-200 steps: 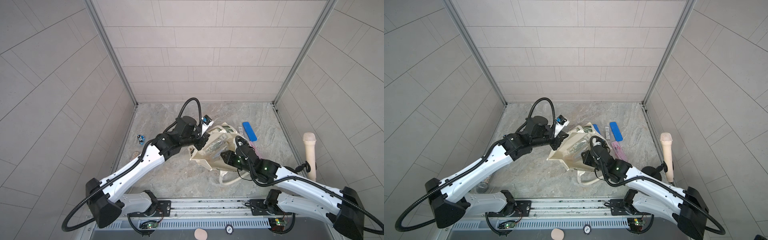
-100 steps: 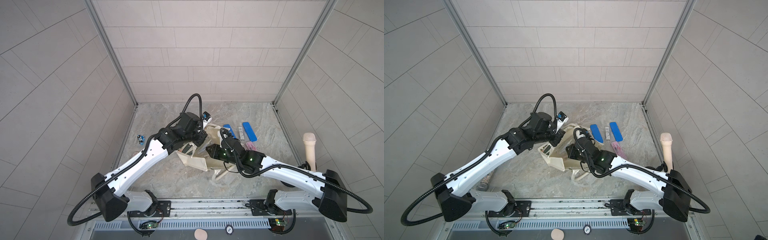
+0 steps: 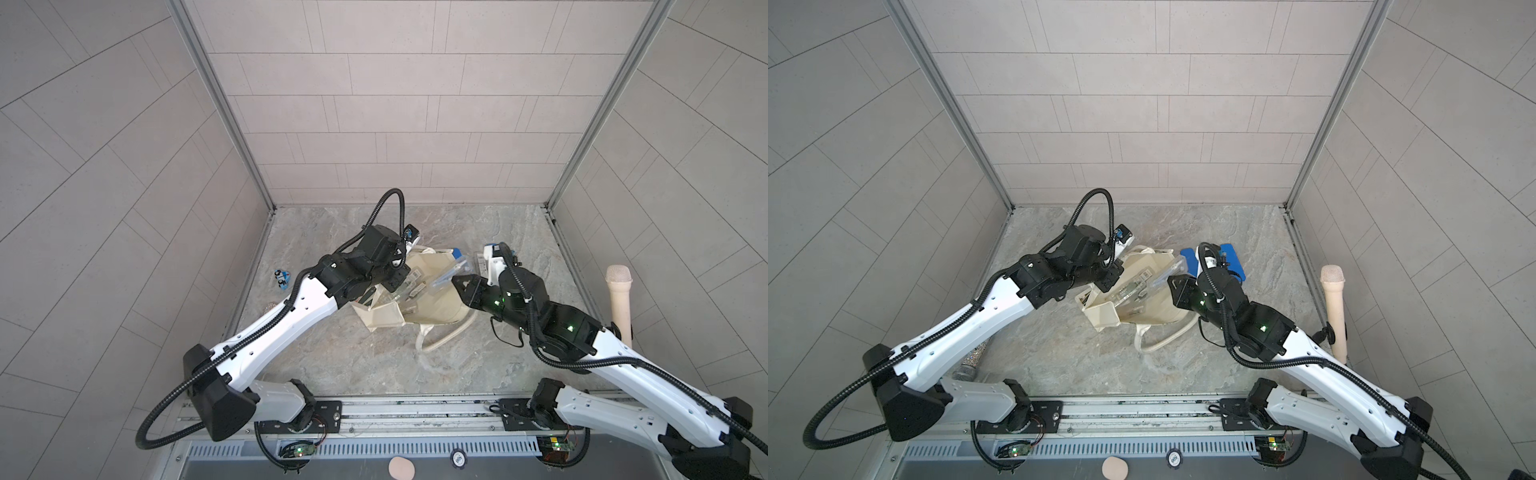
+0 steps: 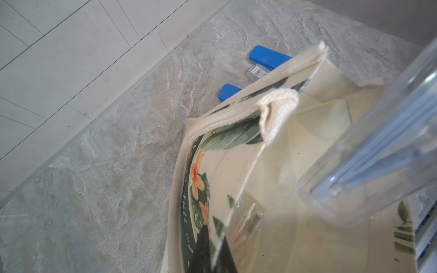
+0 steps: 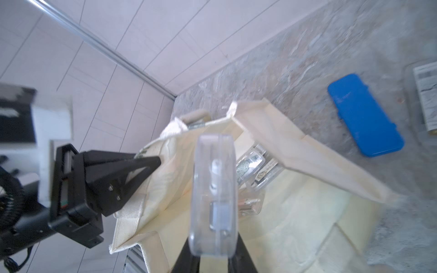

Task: Take out the compass set from the canvas bag
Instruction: Pick up the compass set from the canvas bag, then place the compass set at the center of the board.

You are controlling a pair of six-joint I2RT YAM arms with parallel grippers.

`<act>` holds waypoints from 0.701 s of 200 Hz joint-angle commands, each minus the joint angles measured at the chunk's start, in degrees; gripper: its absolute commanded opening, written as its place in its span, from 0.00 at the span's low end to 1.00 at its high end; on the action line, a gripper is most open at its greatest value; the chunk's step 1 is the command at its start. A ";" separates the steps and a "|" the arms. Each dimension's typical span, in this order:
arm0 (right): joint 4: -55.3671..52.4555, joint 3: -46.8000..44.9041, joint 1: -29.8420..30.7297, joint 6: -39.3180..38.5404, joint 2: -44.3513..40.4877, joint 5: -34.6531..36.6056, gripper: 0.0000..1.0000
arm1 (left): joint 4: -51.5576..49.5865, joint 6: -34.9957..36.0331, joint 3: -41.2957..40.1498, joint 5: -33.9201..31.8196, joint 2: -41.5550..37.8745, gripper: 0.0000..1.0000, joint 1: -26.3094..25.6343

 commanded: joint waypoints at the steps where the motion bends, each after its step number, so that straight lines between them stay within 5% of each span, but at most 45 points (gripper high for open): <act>1: -5.64 4.59 -4.46 -3.16 -2.80 -0.68 0.22 | -2.17 1.78 1.11 -2.55 -1.32 0.00 2.16; 79: -11.91 8.59 -28.62 -2.75 -8.09 -13.23 0.23 | -7.49 3.24 5.21 -4.41 -3.08 0.00 10.05; 140: -11.52 -1.65 -32.29 1.66 -12.23 -15.49 0.23 | -10.63 5.68 10.33 -10.68 -3.05 0.00 11.15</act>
